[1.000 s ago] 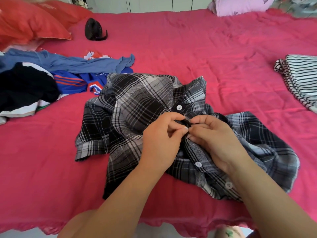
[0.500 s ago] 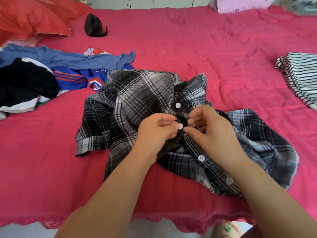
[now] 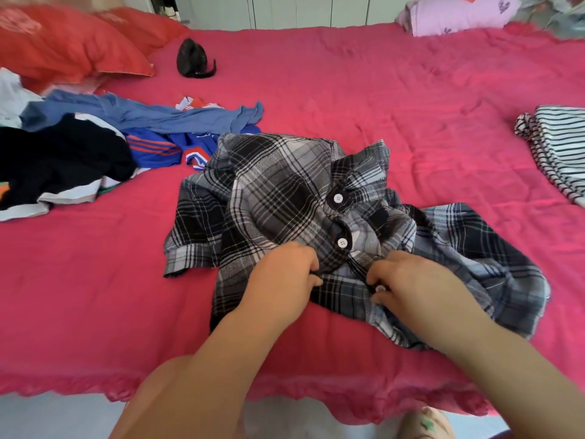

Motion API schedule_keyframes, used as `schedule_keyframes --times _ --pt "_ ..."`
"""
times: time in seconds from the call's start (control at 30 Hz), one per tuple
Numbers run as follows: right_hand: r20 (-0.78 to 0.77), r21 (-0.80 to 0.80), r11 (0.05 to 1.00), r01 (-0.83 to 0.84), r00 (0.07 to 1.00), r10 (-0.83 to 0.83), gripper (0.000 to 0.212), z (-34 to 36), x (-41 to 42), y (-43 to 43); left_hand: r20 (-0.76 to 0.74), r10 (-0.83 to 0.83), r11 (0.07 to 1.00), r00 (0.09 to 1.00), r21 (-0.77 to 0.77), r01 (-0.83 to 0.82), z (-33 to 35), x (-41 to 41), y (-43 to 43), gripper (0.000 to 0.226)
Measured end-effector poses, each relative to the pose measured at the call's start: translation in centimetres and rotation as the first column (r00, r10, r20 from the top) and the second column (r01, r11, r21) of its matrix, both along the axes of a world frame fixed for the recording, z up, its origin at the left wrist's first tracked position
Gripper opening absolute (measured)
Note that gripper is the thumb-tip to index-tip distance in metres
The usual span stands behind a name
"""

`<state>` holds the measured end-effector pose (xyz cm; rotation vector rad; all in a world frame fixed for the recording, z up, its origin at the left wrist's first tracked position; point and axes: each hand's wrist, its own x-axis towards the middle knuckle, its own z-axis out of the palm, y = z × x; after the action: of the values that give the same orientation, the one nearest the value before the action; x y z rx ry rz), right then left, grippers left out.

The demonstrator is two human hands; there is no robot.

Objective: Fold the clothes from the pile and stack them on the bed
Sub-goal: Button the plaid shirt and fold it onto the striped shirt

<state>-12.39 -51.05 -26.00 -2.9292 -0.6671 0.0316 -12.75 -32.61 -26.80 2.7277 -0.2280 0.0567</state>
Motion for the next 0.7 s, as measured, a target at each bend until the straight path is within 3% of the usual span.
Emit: schedule_keyframes --times 0.1,0.17,0.23,0.33,0.4,0.43,0.7 --pt "0.015 -0.050 0.998 0.031 0.999 -0.030 0.010 0.1 -0.1 0.1 0.000 0.036 0.995 0.999 -0.095 -0.036 -0.2 0.2 0.0 0.009" --pt "0.000 0.001 0.999 0.041 0.999 -0.041 0.015 0.2 0.1 0.2 -0.035 0.127 0.938 0.991 -0.321 -0.132 0.0 0.2 -0.2 0.008" --pt "-0.047 0.257 0.960 0.110 0.994 -0.101 0.021 0.6 0.5 0.4 -0.107 0.201 0.773 0.974 -0.593 -0.224 0.4 0.5 -0.6 0.015" --pt "-0.210 0.678 0.680 0.278 0.960 -0.184 0.016 1.2 1.0 0.9 -0.267 0.128 0.487 0.955 -0.822 -0.295 0.9 0.6 -1.5 0.009" --pt "-0.385 0.801 0.459 0.385 0.918 -0.098 0.013 1.2 1.2 1.2 -0.344 0.044 0.351 0.938 -0.874 -0.337 1.0 0.8 -2.0 0.004" --pt "-0.430 0.817 0.396 0.419 0.901 -0.066 0.012 1.0 1.3 1.3 -0.364 0.020 0.317 0.931 -0.881 -0.351 0.9 0.9 -2.2 0.005" --pt "-0.398 0.847 0.366 0.386 0.916 -0.044 0.019 0.9 1.8 1.5 -0.383 -0.030 0.242 0.923 -0.899 -0.365 0.8 1.4 -2.2 0.011"
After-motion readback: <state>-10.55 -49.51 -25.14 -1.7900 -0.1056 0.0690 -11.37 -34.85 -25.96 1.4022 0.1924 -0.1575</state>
